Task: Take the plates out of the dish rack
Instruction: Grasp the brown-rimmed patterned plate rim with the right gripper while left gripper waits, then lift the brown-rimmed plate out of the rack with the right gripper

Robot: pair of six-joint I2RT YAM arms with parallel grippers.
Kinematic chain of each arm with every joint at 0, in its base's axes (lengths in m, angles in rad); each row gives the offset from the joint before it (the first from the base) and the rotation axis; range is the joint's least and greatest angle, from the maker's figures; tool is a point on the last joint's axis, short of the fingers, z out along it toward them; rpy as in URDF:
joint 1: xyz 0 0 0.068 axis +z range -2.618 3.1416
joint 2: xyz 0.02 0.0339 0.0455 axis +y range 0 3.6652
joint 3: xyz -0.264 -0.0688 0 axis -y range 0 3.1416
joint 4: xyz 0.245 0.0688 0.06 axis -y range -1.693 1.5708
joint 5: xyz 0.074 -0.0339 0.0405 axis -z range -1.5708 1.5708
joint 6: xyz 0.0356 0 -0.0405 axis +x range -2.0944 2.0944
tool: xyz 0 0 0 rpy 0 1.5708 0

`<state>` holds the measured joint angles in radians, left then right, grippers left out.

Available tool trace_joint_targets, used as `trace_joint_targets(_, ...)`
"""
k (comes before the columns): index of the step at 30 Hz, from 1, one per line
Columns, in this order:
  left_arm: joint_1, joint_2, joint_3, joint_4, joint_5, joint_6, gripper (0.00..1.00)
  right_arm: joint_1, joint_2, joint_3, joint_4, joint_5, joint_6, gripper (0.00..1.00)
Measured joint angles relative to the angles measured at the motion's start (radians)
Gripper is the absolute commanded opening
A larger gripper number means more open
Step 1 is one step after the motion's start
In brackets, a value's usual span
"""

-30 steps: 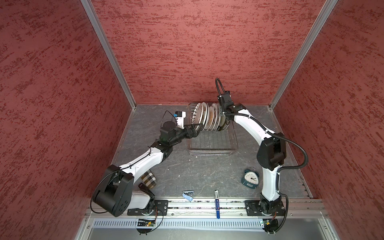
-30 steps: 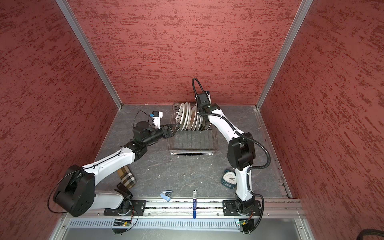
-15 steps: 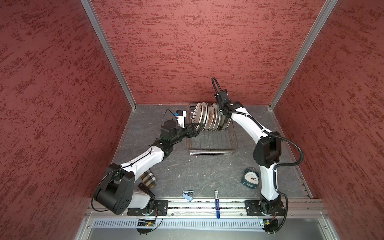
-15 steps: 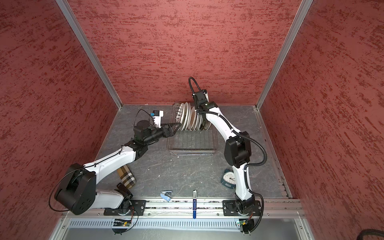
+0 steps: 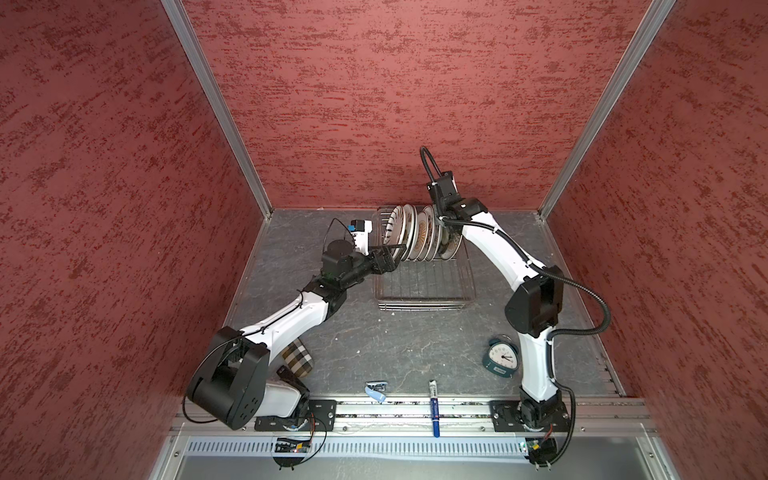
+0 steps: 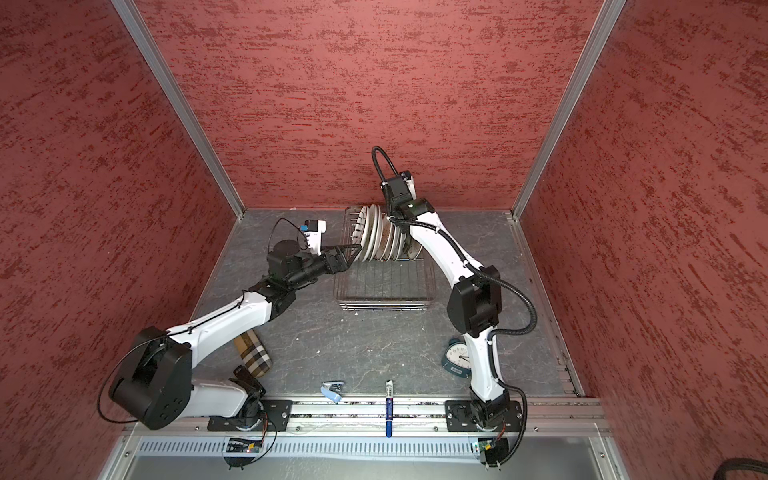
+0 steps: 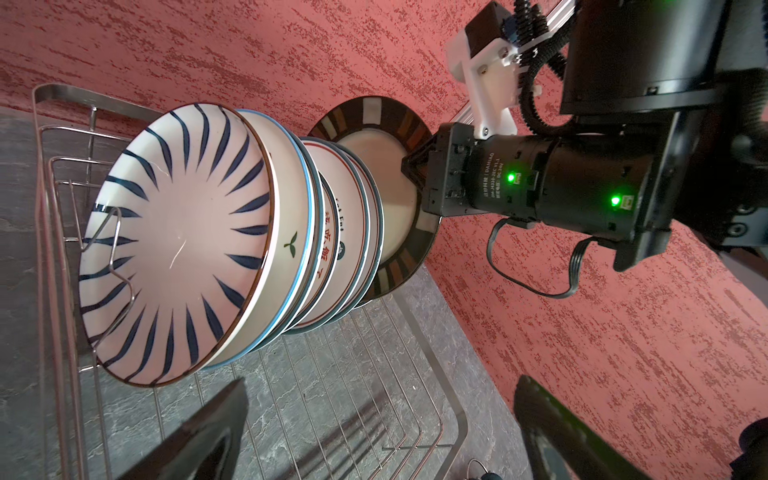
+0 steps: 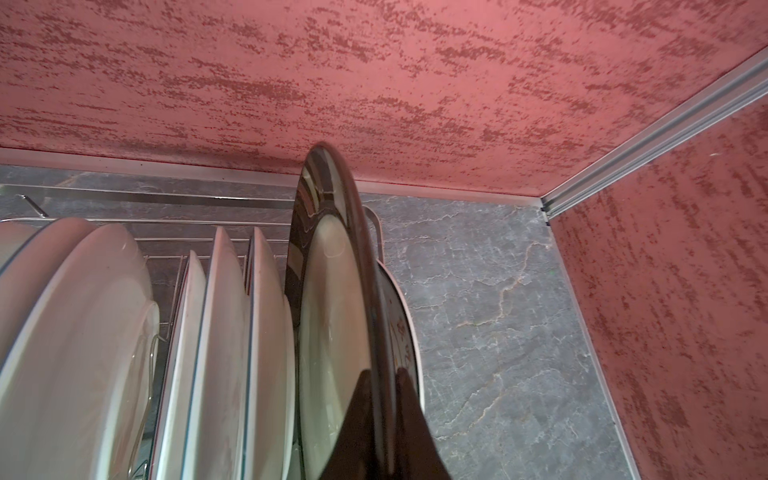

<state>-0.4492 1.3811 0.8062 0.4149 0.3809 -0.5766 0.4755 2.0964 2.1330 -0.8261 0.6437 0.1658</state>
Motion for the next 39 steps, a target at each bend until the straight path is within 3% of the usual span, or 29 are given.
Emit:
trace_joint_targets(7, -0.006, -0.007, 0.000, -0.014, -0.018, -0.002, 1.00, 0.011, -0.131, -0.109, 0.013, 0.039, -0.010, 0.00)
trace_joint_targets(15, -0.056, -0.072, 0.000, -0.064, -0.076, 0.002, 0.99, 0.026, -0.430, -0.378, 0.124, 0.058, -0.016, 0.00)
trace_joint_targets(22, -0.079, -0.167, -0.006, -0.094, -0.124, 0.006, 0.99, 0.027, -0.717, -0.626, 0.219, -0.008, -0.006, 0.00)
trace_joint_targets(31, -0.108, -0.376, -0.159, -0.116, -0.128, 0.035, 0.99, 0.008, -1.129, -1.045, 0.435, -0.289, 0.122, 0.00)
trace_joint_targets(39, -0.102, -0.471, -0.281, -0.125, -0.095, -0.016, 0.99, -0.047, -1.195, -1.255, 0.622, -0.580, 0.296, 0.00)
